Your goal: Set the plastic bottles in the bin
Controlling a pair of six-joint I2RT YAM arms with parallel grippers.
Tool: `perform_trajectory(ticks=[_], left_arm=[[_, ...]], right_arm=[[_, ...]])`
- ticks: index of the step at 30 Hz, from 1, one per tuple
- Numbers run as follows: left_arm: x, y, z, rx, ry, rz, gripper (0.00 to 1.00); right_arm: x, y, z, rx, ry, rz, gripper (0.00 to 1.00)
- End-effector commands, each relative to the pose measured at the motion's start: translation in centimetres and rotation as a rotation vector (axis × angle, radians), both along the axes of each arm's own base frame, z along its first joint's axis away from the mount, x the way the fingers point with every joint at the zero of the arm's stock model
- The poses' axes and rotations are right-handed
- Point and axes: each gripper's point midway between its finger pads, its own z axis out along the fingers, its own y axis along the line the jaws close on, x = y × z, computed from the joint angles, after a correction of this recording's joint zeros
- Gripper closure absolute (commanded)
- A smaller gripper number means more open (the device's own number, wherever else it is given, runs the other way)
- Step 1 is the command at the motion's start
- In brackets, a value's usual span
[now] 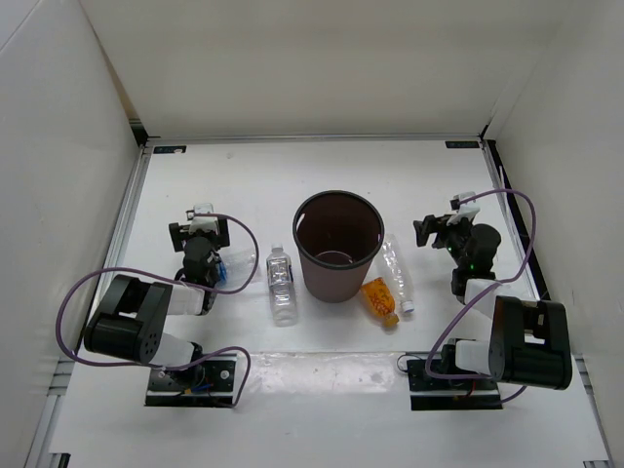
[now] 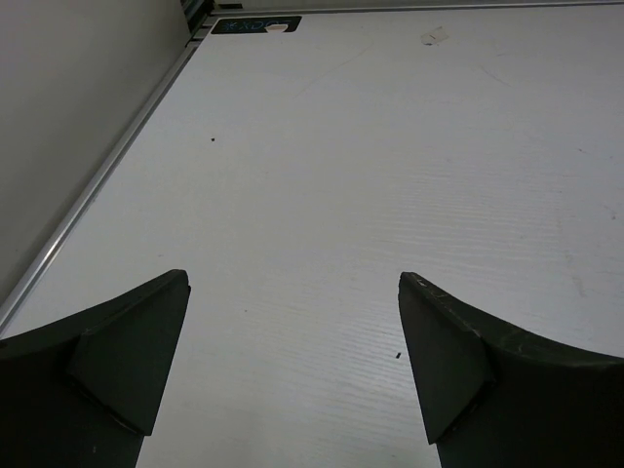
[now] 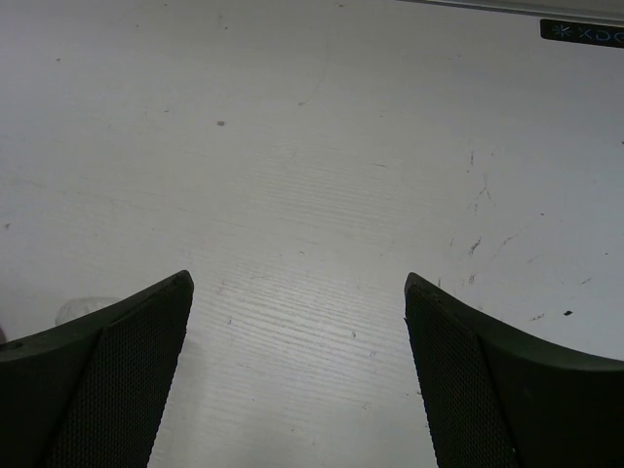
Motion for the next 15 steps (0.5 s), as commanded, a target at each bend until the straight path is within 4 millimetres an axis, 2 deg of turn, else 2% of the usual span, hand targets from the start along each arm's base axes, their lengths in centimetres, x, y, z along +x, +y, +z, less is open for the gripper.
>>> perform_trajectory(ticks=[1, 13, 15], left_arm=[[-0.1, 0.2, 0.3, 0.001, -0.017, 0.01, 0.0], [0.1, -0.1, 0.5, -0.003, -0.017, 0.0, 0.0], [-1.1, -0.3, -0.1, 0.014, -0.027, -0.01, 0.0]], right_arm=[[0.7, -0.4, 2.0, -0.009, -0.063, -0.019, 0.1], [0.8, -0.7, 2.1, -0.009, -0.063, -0.027, 0.1], [1.0, -1.4, 2.2, 0.009, -0.063, -0.077, 0.1]])
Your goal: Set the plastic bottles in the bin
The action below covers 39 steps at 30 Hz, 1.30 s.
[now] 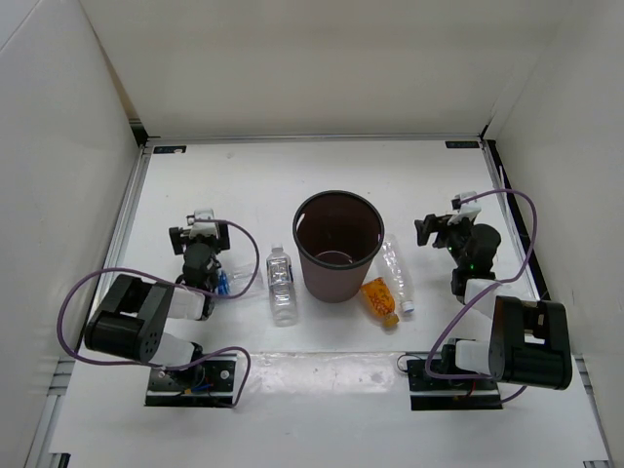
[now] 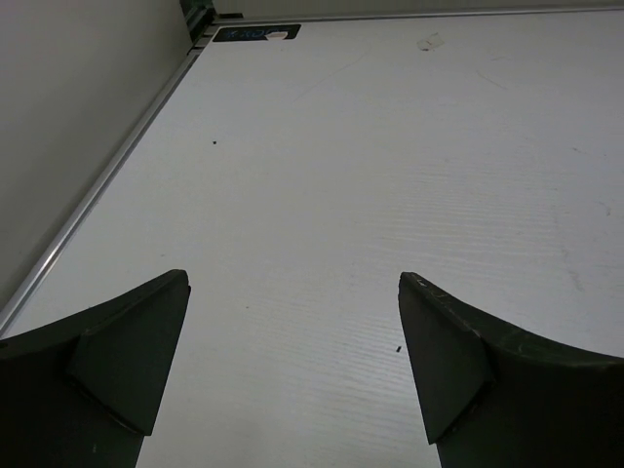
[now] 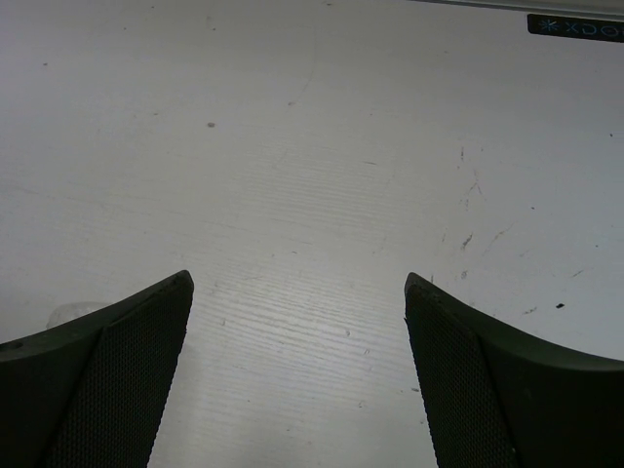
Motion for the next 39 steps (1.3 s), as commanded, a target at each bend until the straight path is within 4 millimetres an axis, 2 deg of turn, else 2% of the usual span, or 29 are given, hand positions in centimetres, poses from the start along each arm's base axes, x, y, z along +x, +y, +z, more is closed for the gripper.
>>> perform_trajectory(ticks=[1, 3, 4, 7, 10, 11, 12, 13, 14, 15, 16, 18, 19, 22, 23, 24, 25, 26, 27, 28, 29, 30, 32, 33, 34, 35, 36, 38, 39], left_arm=[[-1.6, -0.4, 1.5, 0.006, -0.121, -0.017, 0.0], [-1.7, -0.8, 1.6, 0.037, -0.125, -0.033, 0.0], [-2.7, 0.3, 3.7, 0.04, -0.174, 0.073, 0.0], [-3.1, -1.8, 6.6, 0.104, -0.175, 0.04, 0.0], [-5.0, -2.7, 12.9, 0.0, -0.258, 0.108, 0.0], [-5.9, -3.1, 9.4, 0.115, -0.032, 0.088, 0.0], [-7.2, -2.8, 12.0, -0.035, -0.094, 0.082, 0.0], [-7.5, -2.9, 18.7, -0.15, -0.166, 0.071, 0.0], [-9.4, -1.9, 14.9, -0.133, 0.03, 0.091, 0.0], [-10.3, -1.7, 16.4, -0.197, 0.017, 0.074, 0.0], [-11.2, -1.5, 20.8, -0.352, -0.076, 0.076, 0.0], [-12.8, -1.6, 20.4, -0.334, 0.015, 0.03, 0.0], [-13.7, -1.3, 23.0, -0.364, -0.011, 0.013, 0.0], [-15.5, -2.3, 26.0, -0.331, 0.058, -0.126, 0.0], [-15.9, -3.0, 26.3, -0.327, 0.094, -0.181, 0.0], [-17.4, -2.6, 24.7, -0.299, 0.199, -0.177, 0.0], [-17.9, -1.3, 26.8, -0.328, 0.158, -0.117, 0.0], [-18.1, -1.0, 26.7, -0.454, 0.142, -0.037, 0.0], [-19.4, 0.3, 25.4, -0.441, 0.197, 0.035, 0.0], [-20.9, 2.8, 25.8, -0.416, 0.183, 0.14, 0.0], [-21.4, 3.5, 25.6, -0.386, 0.195, 0.16, 0.0], [-21.9, 4.3, 25.1, -0.34, 0.204, 0.174, 0.0], [-22.5, 5.6, 23.1, -0.27, 0.21, 0.211, 0.0], [-22.6, 5.7, 21.7, -0.244, 0.235, 0.225, 0.0], [-22.5, 5.3, 21.2, -0.246, 0.244, 0.196, 0.0], [-22.1, 4.7, 20.0, -0.248, 0.255, 0.175, 0.0], [-22.6, 4.2, 18.9, -0.279, 0.256, 0.112, 0.0], [-22.2, 2.8, 18.6, -0.355, 0.21, 0.036, 0.0], [-21.6, 2.4, 17.2, -0.319, 0.243, 0.033, 0.0]], right_arm=[[0.8, -0.8, 2.1, 0.006, -0.063, -0.057, 0.1], [0.8, -0.9, 2.0, -0.003, -0.059, -0.069, 0.1], [0.9, -0.7, 2.1, -0.006, -0.062, -0.067, 0.1], [0.5, -1.1, 2.0, -0.005, -0.064, -0.095, 0.1], [0.4, -1.4, 2.8, -0.008, -0.094, -0.134, 0.1], [0.3, -1.1, 2.8, -0.006, -0.094, -0.126, 0.1], [0.3, -1.1, 2.7, -0.011, -0.09, -0.127, 0.1], [0.4, -1.1, 2.8, -0.014, -0.092, -0.135, 0.1], [0.5, -1.1, 2.8, -0.016, -0.088, -0.136, 0.1], [0.6, -1.2, 2.9, -0.016, -0.086, -0.144, 0.1], [0.7, -1.4, 2.9, -0.013, -0.079, -0.155, 0.1], [0.7, -1.7, 2.8, -0.014, -0.071, -0.167, 0.1], [0.6, -2.0, 2.9, 0.011, -0.07, -0.187, 0.1], [0.4, -2.1, 3.2, 0.021, -0.076, -0.207, 0.1], [0.3, -2.4, 3.7, 0.02, -0.09, -0.224, 0.1], [0.0, -2.4, 3.3, 0.016, -0.083, -0.228, 0.1], [-0.2, -1.9, 3.9, -0.003, -0.108, -0.215, 0.1], [-0.6, -2.0, 4.4, -0.01, -0.118, -0.252, 0.1], [-1.0, -2.7, 4.4, -0.013, -0.109, -0.332, 0.1], [-1.2, -3.5, 4.4, -0.011, -0.059, -0.401, 0.1], [-2.7, -5.0, 3.7, 0.118, 0.027, -0.568, 0.1], [-3.3, -6.0, 4.0, 0.121, 0.101, -0.627, 0.1], [-3.8, -6.5, 5.5, 0.165, 0.207, -0.633, 0.1], [-3.6, -3.9, 5.6, 0.214, 0.269, -0.422, 0.1], [-3.1, -4.0, 6.9, 0.244, 0.275, -0.393, 0.1], [-4.3, -2.5, 6.7, 0.284, 0.377, -0.329, 0.1], [-4.5, -2.6, 6.6, 0.303, 0.408, -0.328, 0.1], [-5.7, -2.5, 8.1, 0.357, 0.444, -0.353, 0.1], [-6.1, -2.8, 8.6, 0.372, 0.444, -0.364, 0.1]])
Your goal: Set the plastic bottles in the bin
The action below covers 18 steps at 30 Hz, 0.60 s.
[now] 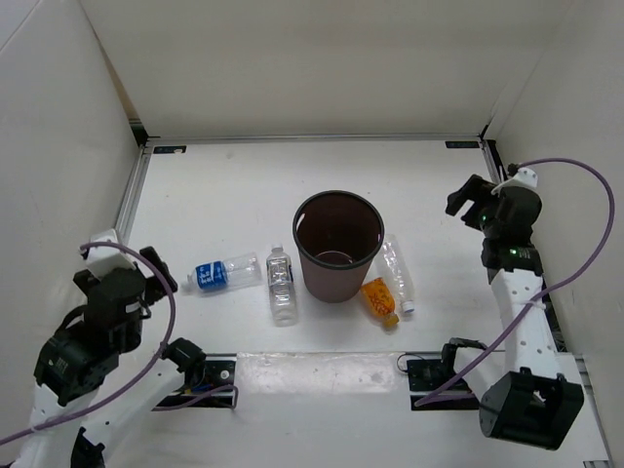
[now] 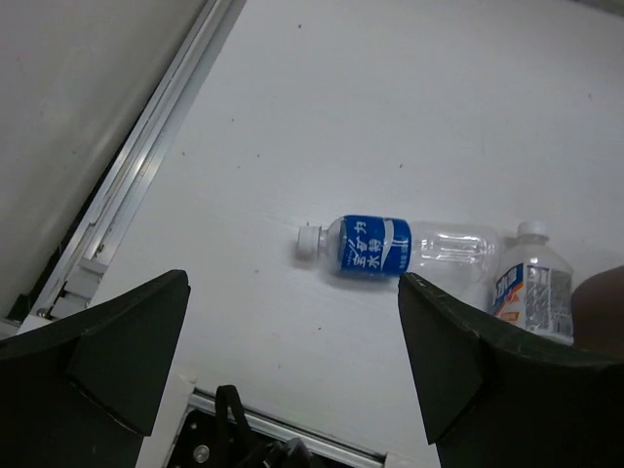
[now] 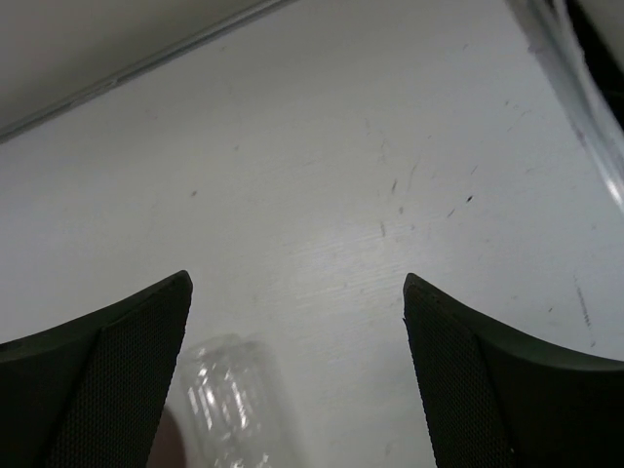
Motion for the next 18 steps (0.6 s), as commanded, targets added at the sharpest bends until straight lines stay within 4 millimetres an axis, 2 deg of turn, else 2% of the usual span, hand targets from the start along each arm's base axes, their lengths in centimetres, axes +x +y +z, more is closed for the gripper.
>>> perform_trajectory(ticks=[1, 2, 3, 4, 5, 6, 7, 9, 11, 12, 13, 15, 17, 18], left_arm=[[0.5, -1.1, -1.4, 0.008, 0.026, -0.059, 0.0], [0.1, -0.3, -1.1, 0.028, 0.043, -0.021, 0.0], [0.6, -0.5, -1.4, 0.023, 0.068, 0.002, 0.0], [1.0, -0.6, -1.7, 0.052, 0.101, 0.012, 0.0], [1.4, -1.1, -2.0, 0.053, 0.116, -0.001, 0.0], [2.1, -1.7, -2.4, 0.088, 0.158, -0.02, 0.0], [2.4, -2.4, -2.6, 0.084, 0.174, -0.048, 0.0], [3.3, -3.4, -3.1, 0.095, 0.207, -0.084, 0.0], [3.8, -4.0, -3.4, 0.108, 0.237, -0.104, 0.0], [4.0, -4.1, -3.9, 0.118, 0.262, -0.102, 0.0], [4.1, -4.3, -3.9, 0.115, 0.268, -0.11, 0.0], [4.2, -4.4, -4.0, 0.116, 0.272, -0.112, 0.0], [4.0, -4.2, -3.9, 0.11, 0.264, -0.104, 0.0], [4.1, -4.2, -3.8, 0.106, 0.258, -0.103, 0.0]], right_arm=[[-4.5, 3.6, -1.6, 0.185, 0.196, 0.146, 0.1], [-4.5, 4.1, -0.3, 0.181, 0.166, 0.186, 0.1], [-5.6, 6.1, 0.0, 0.169, 0.178, 0.267, 0.1], [-6.4, 6.4, 0.2, 0.147, 0.212, 0.266, 0.1], [-6.6, 6.6, 1.3, 0.126, 0.205, 0.258, 0.1], [-7.5, 9.5, 2.0, 0.104, 0.212, 0.347, 0.1], [-8.1, 8.3, 1.3, 0.055, 0.25, 0.256, 0.1], [-9.3, 9.6, 2.6, -0.006, 0.217, 0.256, 0.1], [-9.8, 7.9, 3.8, -0.055, 0.155, 0.136, 0.1], [-10.8, 9.4, 4.6, -0.031, 0.102, 0.177, 0.1], [-10.9, 8.9, 4.6, -0.029, 0.094, 0.132, 0.1], [-11.3, 9.9, 5.3, -0.038, 0.067, 0.204, 0.1], [-11.3, 9.2, 5.3, -0.022, 0.085, 0.172, 0.1], [-11.2, 9.1, 4.7, -0.022, 0.114, 0.162, 0.1]])
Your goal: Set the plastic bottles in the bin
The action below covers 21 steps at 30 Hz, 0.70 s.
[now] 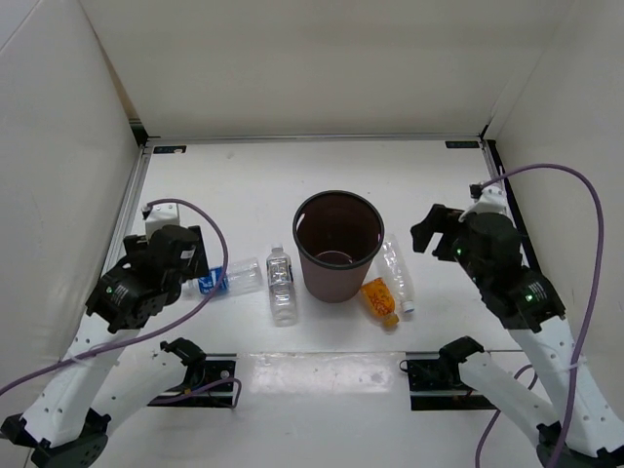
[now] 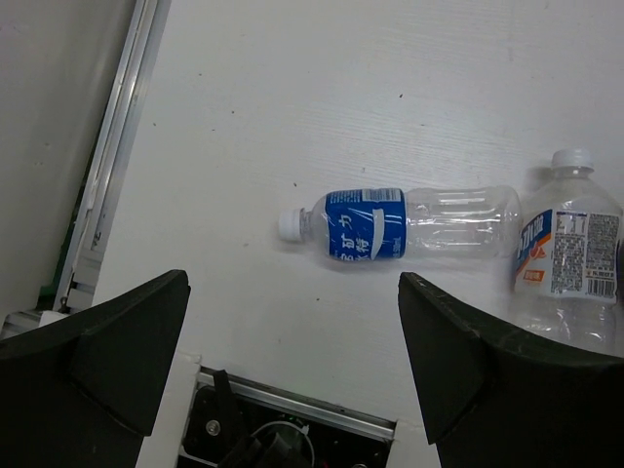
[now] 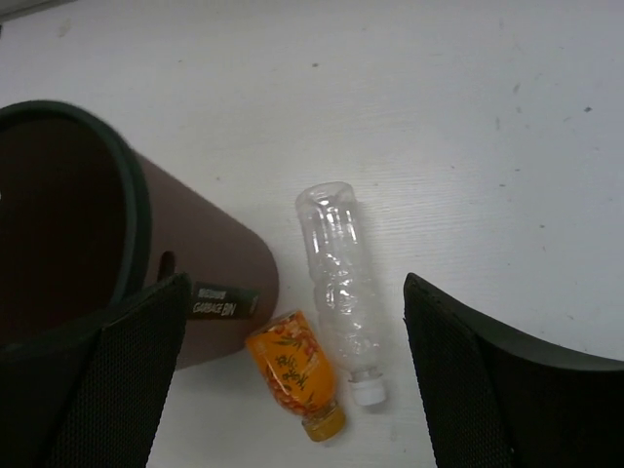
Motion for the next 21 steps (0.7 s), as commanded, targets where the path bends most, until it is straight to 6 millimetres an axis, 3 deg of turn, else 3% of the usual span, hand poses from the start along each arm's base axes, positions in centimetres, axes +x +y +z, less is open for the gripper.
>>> perform_trajectory(ticks=[1, 2, 5, 6, 7, 8, 10, 12, 16, 17, 21], left_arm=[[-0.2, 0.2, 0.9, -0.034, -0.047, -0.001, 0.0], [-0.2, 0.2, 0.9, -0.038, -0.053, 0.0, 0.0], [-0.4, 0.3, 0.9, -0.043, -0.061, 0.0, 0.0], [-0.4, 0.3, 0.9, -0.044, -0.062, 0.0, 0.0], [-0.4, 0.3, 0.9, -0.041, -0.061, 0.0, 0.0], [-0.4, 0.2, 0.8, -0.045, -0.059, -0.004, 0.0], [-0.3, 0.2, 0.9, -0.045, -0.058, -0.003, 0.0], [-0.3, 0.0, 0.7, -0.045, -0.051, -0.013, 0.0], [-0.2, 0.0, 0.7, -0.045, -0.051, -0.014, 0.0], [-0.3, 0.0, 0.8, -0.045, -0.053, -0.014, 0.0], [-0.3, -0.1, 0.7, -0.047, -0.054, -0.019, 0.0]], right_arm=[[0.9, -2.0, -0.9, -0.011, 0.061, -0.14, 0.1], [1.5, -3.1, -2.3, 0.001, 0.112, -0.183, 0.1], [2.8, -3.5, -6.1, 0.087, 0.272, -0.163, 0.1], [2.6, -2.5, -7.7, 0.138, 0.33, -0.108, 0.1], [3.5, -3.5, -9.4, 0.139, 0.383, -0.119, 0.1], [3.6, -2.6, -9.8, 0.189, 0.405, -0.061, 0.1], [3.7, -2.4, -12.5, 0.173, 0.507, -0.064, 0.1], [4.1, -2.1, -13.0, 0.106, 0.516, -0.08, 0.1], [4.8, 1.0, -14.7, 0.053, 0.565, -0.024, 0.1], [5.0, 1.3, -16.3, 0.042, 0.62, -0.027, 0.1], [5.9, 2.6, -18.8, 0.032, 0.697, -0.008, 0.1]])
